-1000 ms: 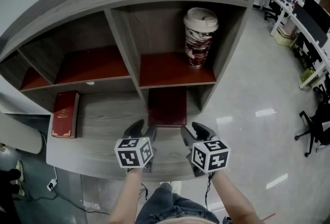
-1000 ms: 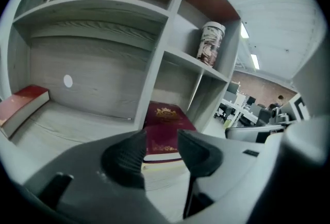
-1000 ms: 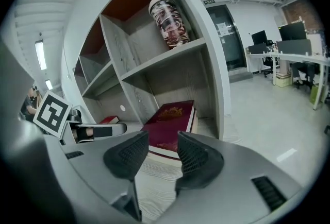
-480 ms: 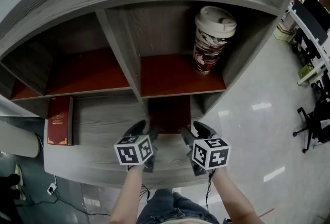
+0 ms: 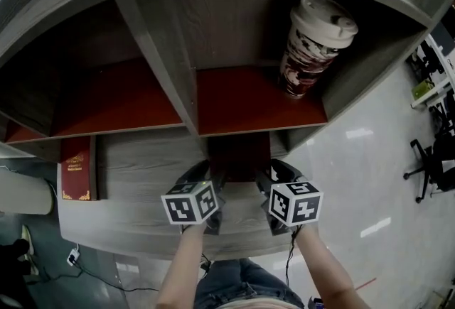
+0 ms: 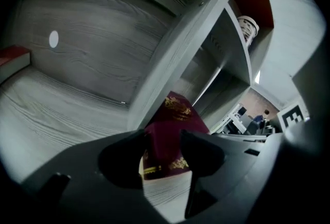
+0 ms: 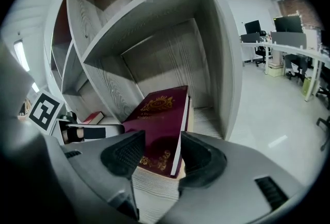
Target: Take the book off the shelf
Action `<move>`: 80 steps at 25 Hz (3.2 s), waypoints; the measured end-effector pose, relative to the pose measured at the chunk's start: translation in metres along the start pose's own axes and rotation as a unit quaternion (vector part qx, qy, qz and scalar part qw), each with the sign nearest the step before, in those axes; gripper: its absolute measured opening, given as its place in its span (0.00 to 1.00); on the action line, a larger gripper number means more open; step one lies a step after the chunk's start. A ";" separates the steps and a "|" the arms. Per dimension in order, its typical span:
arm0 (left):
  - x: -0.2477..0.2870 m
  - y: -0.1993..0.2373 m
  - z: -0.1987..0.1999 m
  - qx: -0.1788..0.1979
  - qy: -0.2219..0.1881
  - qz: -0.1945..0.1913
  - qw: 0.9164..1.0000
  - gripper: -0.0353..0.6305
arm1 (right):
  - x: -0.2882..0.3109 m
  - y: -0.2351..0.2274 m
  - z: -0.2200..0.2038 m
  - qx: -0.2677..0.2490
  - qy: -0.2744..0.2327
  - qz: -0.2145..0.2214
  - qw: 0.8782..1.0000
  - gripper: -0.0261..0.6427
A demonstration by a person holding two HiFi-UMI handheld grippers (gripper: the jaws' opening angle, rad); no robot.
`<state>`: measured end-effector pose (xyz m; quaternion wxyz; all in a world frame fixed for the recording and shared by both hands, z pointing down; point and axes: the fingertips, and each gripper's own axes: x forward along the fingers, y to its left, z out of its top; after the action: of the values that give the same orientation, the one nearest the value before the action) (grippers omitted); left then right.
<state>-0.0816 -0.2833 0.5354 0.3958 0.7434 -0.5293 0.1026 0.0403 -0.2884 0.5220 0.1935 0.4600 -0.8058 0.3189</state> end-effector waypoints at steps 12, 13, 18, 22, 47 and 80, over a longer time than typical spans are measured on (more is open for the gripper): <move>-0.003 -0.005 -0.007 0.008 0.013 -0.003 1.000 0.35 | 0.004 -0.005 -0.003 0.012 0.005 -0.011 1.000 0.35; -0.004 -0.007 -0.009 0.009 0.015 -0.004 1.000 0.35 | 0.003 -0.005 -0.004 0.012 0.006 -0.011 1.000 0.35; -0.010 -0.010 -0.019 0.008 0.018 -0.002 1.000 0.35 | -0.003 -0.004 -0.010 0.008 0.009 -0.010 1.000 0.35; -0.016 -0.012 -0.026 0.008 0.023 -0.002 1.000 0.35 | -0.008 -0.002 -0.016 0.010 0.010 -0.011 1.000 0.34; -0.023 -0.007 -0.026 -0.005 0.026 0.002 1.000 0.37 | -0.019 0.003 -0.025 0.011 0.018 -0.005 1.000 0.36; -0.031 -0.017 -0.030 -0.008 0.021 0.001 1.000 0.38 | -0.032 0.016 -0.033 0.031 0.006 0.009 0.999 0.36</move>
<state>-0.0718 -0.2379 0.5292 0.4130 0.7373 -0.5223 0.1143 0.0431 -0.2401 0.5208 0.1810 0.4569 -0.7985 0.3477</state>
